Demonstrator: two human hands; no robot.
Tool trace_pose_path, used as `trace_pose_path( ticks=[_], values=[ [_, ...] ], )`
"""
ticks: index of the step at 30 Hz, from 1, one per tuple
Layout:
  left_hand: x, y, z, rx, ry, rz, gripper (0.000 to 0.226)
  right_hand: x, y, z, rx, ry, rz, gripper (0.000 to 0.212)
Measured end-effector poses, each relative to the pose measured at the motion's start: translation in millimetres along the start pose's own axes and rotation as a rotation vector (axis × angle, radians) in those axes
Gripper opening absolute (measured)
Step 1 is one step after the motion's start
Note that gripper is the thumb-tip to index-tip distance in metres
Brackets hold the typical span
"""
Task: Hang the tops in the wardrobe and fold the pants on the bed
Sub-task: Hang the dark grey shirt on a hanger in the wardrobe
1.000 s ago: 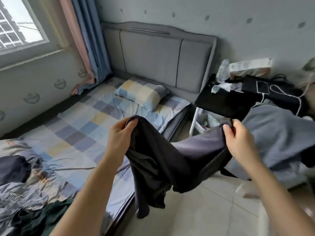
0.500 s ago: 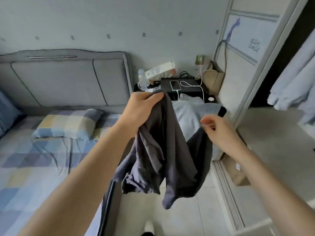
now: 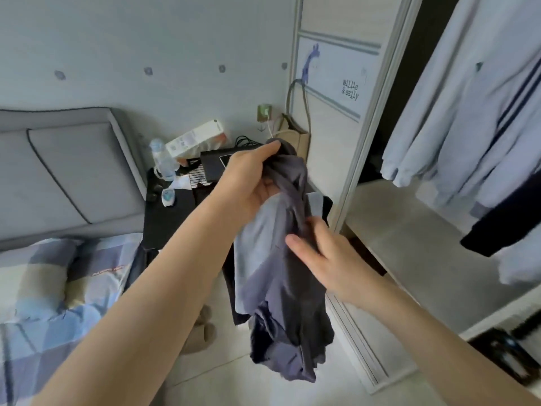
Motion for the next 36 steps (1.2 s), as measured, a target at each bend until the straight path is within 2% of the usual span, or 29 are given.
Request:
trace_pose_path(
  ticks=[1, 2, 4, 5, 8, 9, 12, 14, 16, 18, 19, 22, 24, 26, 28, 29, 31, 33, 35, 36],
  values=[
    [-2.3, 2.2, 11.0, -0.010, -0.053, -0.003, 0.017, -6.9, 1.3, 6.8, -0.053, -0.105, -0.047, 0.041],
    [-4.3, 3.0, 19.4, -0.019, -0.097, 0.005, 0.017, -9.7, 3.8, 13.3, -0.084, -0.114, -0.127, 0.042],
    [-4.7, -1.1, 36.9, -0.020, -0.196, 0.060, 0.015, -0.9, 3.9, 28.7, -0.107, 0.079, -0.191, 0.047],
    [-2.3, -6.7, 43.4, -0.001, -0.264, 0.116, 0.018, 7.8, 5.4, 34.8, -0.134, 0.199, -0.125, 0.049],
    [14.3, -39.2, 60.7, 0.079, -0.449, 0.340, 0.047, 41.7, 9.0, 51.5, -0.227, 0.493, 0.367, 0.035],
    [19.7, -52.2, 63.0, 0.126, -0.525, 0.386, 0.051, 52.7, 11.8, 55.6, -0.267, 0.581, 0.479, 0.032],
    [29.0, -85.1, 56.3, 0.150, -0.839, 0.535, 0.048, 80.7, 16.6, 64.1, -0.322, 0.667, 0.663, 0.020],
    [31.6, -102.8, 57.8, 0.098, -0.939, 0.689, 0.056, 94.6, 14.5, 64.0, -0.339, 0.684, 0.748, 0.015],
    [33.2, -121.1, 72.7, -0.003, -0.836, 0.900, 0.052, 107.9, 14.9, 62.7, -0.339, 0.695, 0.791, 0.015],
    [37.4, -134.1, 89.5, -0.128, -0.620, 0.996, 0.024, 119.1, 19.4, 60.6, -0.339, 0.684, 0.780, 0.017],
    [39.6, -136.9, 96.9, -0.121, -0.527, 0.921, 0.014, 125.8, 22.7, 59.4, -0.348, 0.681, 0.725, 0.019],
    [39.6, -116.1, 101.0, 0.008, -0.302, 0.600, 0.034, 146.5, 44.8, 55.8, -0.417, 0.624, 0.275, 0.028],
    [28.7, -94.9, 102.3, 0.024, -0.222, 0.489, 0.039, 152.8, 58.9, 53.9, -0.480, 0.462, -0.091, 0.032],
    [4.0, -75.1, 98.2, -0.023, -0.257, 0.507, 0.033, 148.7, 69.1, 52.0, -0.532, 0.264, -0.385, 0.033],
    [-25.6, -63.6, 92.5, -0.109, -0.375, 0.589, 0.025, 136.4, 69.6, 50.8, -0.508, 0.103, -0.534, 0.028],
    [-41.5, -59.3, 90.1, -0.161, -0.441, 0.622, 0.025, 130.5, 64.7, 51.0, -0.464, 0.041, -0.494, 0.034],
    [-68.8, -52.4, 84.7, -0.251, -0.546, 0.715, 0.025, 115.6, 52.6, 54.5, -0.340, -0.055, -0.221, 0.044],
    [-86.2, -48.6, 84.8, -0.306, -0.600, 0.813, 0.026, 102.0, 51.2, 60.6, -0.225, -0.068, -0.136, 0.032],
    [-95.0, -48.2, 88.8, -0.336, -0.622, 0.862, 0.020, 102.5, 62.9, 65.8, -0.212, 0.088, -0.211, 0.014],
    [-96.9, -48.2, 91.2, -0.350, -0.630, 0.888, 0.015, 107.3, 70.3, 66.8, -0.232, 0.160, -0.226, 0.021]
  ],
)
Point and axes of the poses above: each hand's wrist, its own z-axis towards the middle knuckle, its own x-axis out of the back of the hand, y = z × x, the point moved 2 cm from there along z, towards the middle knuckle, and after that the axes turned 2 degrees about -y, right-handed, at the moved point
